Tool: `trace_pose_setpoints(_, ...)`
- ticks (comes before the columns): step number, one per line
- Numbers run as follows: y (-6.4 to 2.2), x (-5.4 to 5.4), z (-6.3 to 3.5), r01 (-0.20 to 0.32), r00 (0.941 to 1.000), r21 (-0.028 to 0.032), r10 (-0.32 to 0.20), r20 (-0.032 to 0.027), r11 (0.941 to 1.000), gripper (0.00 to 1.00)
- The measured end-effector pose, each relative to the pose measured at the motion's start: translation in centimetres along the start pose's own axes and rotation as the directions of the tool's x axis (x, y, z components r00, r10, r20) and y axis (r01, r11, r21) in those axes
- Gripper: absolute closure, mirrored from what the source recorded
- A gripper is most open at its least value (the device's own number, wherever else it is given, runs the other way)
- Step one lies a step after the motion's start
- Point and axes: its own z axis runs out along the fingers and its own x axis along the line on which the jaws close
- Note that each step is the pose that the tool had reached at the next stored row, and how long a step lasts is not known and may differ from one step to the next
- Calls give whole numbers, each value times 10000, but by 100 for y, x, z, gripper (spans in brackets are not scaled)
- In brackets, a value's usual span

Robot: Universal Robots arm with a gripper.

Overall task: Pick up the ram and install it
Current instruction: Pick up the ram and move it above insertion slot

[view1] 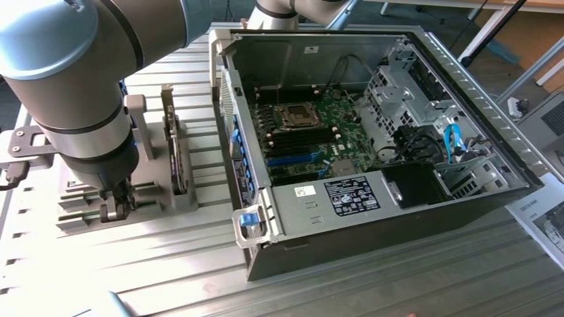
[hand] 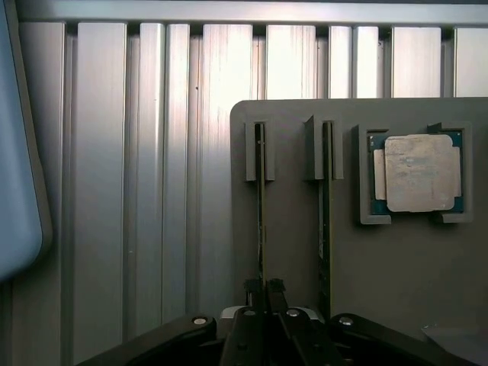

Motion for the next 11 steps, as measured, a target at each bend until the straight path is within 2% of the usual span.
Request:
trace_pose_setpoints(3, 0, 0, 0, 0, 10000, 0, 0, 0, 10000, 88)
trace_pose_setpoints(11, 0, 0, -7, 0, 10000, 1, 0, 1, 10000, 88)
